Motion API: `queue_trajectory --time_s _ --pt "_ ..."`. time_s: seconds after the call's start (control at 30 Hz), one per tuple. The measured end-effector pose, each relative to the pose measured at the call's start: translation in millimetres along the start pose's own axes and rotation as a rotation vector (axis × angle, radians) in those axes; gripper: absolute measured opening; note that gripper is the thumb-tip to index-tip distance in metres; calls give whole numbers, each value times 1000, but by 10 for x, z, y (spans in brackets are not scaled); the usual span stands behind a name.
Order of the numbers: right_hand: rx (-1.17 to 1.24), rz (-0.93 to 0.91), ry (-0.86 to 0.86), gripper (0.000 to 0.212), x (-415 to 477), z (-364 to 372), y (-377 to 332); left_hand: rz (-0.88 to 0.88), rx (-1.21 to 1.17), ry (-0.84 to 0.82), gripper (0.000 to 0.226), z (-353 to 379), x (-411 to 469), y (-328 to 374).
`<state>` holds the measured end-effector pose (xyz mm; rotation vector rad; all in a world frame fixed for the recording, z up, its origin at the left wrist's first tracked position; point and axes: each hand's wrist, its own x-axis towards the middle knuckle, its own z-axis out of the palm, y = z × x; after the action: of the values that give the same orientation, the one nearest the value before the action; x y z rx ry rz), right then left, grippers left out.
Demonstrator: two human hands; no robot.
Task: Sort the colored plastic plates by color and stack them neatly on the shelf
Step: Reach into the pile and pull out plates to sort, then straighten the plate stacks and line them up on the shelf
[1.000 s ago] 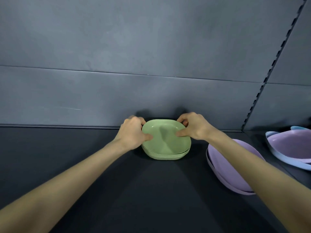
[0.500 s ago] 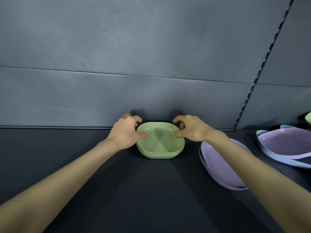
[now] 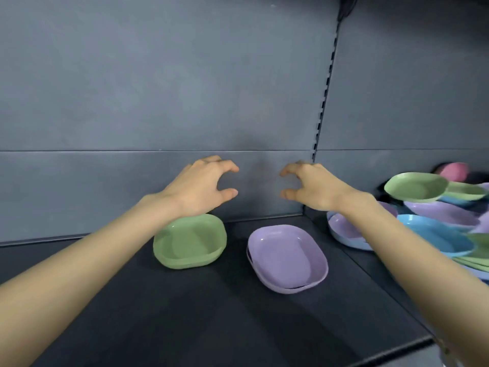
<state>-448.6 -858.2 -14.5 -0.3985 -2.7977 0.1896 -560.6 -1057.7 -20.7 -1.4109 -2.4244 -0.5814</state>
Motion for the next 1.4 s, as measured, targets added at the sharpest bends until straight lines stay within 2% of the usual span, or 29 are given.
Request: queue_trajectory --time_s 0.23,0.37,0.57,0.7,0.97,1.4 --pt "-67 69 152 49 -653 -607 721 128 -27 68 49 63 205 982" --pt "-90 95 184 49 -1134 -871 1269 138 -62 89 50 300 190 1656" --pt "-86 118 143 46 -1753 -1039 1990 165 -28 64 51 713 194 2445" --pt "-69 112 110 45 -1859 -1138 2354 163 -26 37 51 824 331 2791" --pt "-35 48 76 46 -1542 -1054 2817 113 3 27 52 1061 782 2958" --pt "27 -134 -122 43 -708 -682 3373 -46 -50 -13 50 1592 1391 2709"
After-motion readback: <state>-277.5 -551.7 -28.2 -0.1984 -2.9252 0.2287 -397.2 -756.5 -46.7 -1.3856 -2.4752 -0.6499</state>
